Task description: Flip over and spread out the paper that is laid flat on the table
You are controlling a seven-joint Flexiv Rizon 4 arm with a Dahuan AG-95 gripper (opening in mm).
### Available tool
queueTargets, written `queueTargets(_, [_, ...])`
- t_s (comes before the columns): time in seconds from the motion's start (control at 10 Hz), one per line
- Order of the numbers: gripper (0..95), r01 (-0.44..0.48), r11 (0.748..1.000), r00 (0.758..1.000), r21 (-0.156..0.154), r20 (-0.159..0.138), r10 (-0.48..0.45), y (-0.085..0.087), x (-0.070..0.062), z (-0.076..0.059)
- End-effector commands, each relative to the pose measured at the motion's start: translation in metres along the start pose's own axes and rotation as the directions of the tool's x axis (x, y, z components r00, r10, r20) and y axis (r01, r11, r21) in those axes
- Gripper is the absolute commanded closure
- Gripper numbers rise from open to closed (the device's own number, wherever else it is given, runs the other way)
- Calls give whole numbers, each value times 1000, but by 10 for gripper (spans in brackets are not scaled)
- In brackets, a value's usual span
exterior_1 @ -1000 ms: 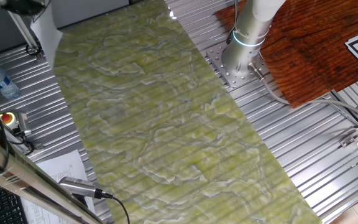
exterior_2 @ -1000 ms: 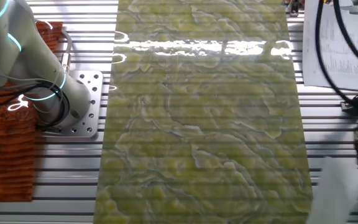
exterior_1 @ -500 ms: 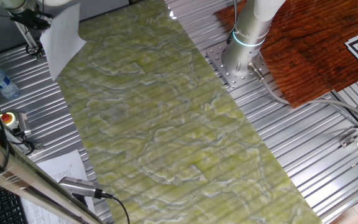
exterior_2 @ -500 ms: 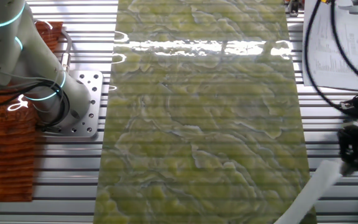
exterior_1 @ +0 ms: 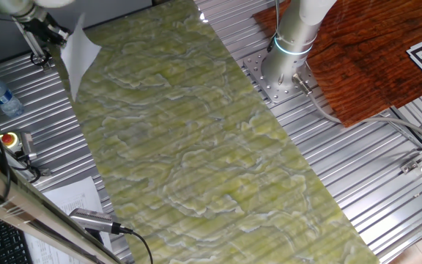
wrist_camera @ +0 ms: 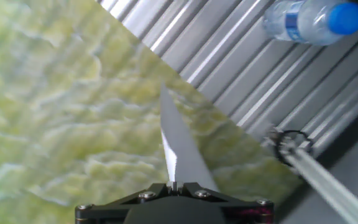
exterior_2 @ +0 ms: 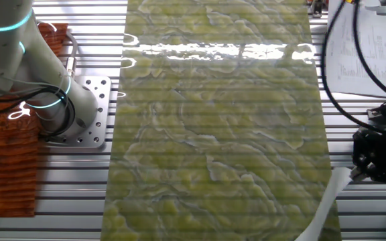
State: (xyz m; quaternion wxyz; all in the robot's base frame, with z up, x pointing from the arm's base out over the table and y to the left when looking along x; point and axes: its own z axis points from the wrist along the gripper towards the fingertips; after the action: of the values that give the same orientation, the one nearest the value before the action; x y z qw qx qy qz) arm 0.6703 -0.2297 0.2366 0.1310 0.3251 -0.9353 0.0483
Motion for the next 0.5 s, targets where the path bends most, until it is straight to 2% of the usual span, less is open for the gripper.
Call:
queueTargets(0.1, [950,-64,992,998,-107,18,67,7,-2,5])
queueTargets(0.2, [950,-67,992,997,-108,17,69,7,-2,5])
queueTargets(0.5, [950,-121,980,992,-156,8,124,7,-2,5])
